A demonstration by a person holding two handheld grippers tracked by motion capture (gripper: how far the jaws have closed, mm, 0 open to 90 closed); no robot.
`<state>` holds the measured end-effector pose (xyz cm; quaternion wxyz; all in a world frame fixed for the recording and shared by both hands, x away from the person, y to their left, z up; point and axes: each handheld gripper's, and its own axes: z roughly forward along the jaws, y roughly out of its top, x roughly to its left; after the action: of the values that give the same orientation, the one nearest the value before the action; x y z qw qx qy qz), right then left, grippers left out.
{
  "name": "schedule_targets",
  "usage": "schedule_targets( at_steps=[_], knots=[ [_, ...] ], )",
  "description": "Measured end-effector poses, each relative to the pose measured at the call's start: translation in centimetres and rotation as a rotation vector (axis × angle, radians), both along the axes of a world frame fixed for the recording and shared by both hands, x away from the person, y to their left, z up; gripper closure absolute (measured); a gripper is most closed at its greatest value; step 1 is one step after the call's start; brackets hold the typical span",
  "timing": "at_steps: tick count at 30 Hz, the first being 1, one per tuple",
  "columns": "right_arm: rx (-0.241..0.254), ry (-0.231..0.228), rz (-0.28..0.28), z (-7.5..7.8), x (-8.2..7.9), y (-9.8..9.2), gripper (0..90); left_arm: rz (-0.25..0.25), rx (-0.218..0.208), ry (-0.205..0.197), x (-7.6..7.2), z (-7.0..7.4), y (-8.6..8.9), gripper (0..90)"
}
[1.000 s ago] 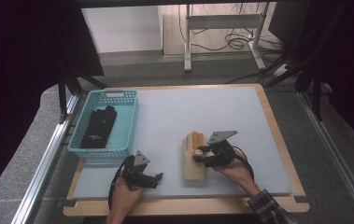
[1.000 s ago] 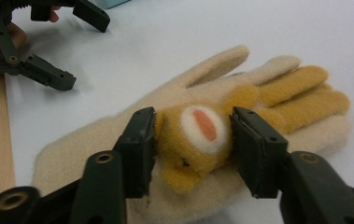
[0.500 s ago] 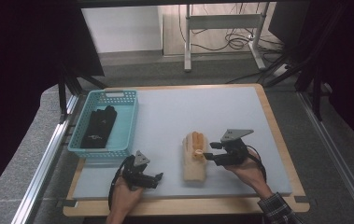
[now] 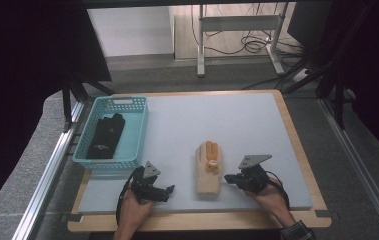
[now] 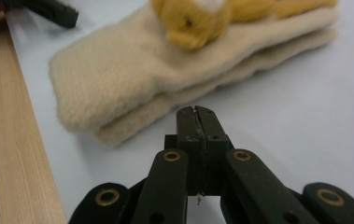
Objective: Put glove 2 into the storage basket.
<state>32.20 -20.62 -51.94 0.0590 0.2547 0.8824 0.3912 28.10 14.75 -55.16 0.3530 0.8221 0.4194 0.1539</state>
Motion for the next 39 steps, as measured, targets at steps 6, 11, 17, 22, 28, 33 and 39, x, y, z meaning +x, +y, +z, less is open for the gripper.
schedule_targets(
  at_steps=[6, 11, 17, 22, 28, 33, 39],
  knots=[
    [-0.001, -0.013, 0.018, -0.6, -0.4, 0.5, 88.0, 0.0, 0.0, 0.0, 0.0, 0.0, 0.0, 3.5],
    [-0.002, -0.014, 0.032, -0.8, -0.4, 1.2, 88.0, 0.001, -0.001, 0.0, 0.0, 0.0, 0.0, 3.5],
    [0.003, -0.015, 0.036, -0.8, -0.3, 2.1, 88.0, 0.003, -0.003, -0.001, -0.1, 0.0, 0.0, 3.8],
    [0.002, -0.017, 0.044, -0.8, -0.3, 3.0, 88.0, 0.002, -0.005, -0.002, -0.3, 0.0, 0.3, 4.1],
    [0.003, -0.013, 0.051, -1.1, -0.2, 4.3, 88.0, -0.001, -0.007, -0.004, -0.4, 0.0, 0.8, 5.5],
    [0.0, -0.022, 0.058, -1.2, 0.0, 5.5, 87.9, 0.002, -0.003, -0.005, -0.5, 0.0, 1.1, 5.3],
    [-0.01, -0.039, 0.062, -1.4, 0.3, 7.2, 87.7, 0.039, 0.003, 0.006, -0.5, -0.1, 1.4, 0.9]
  ],
)
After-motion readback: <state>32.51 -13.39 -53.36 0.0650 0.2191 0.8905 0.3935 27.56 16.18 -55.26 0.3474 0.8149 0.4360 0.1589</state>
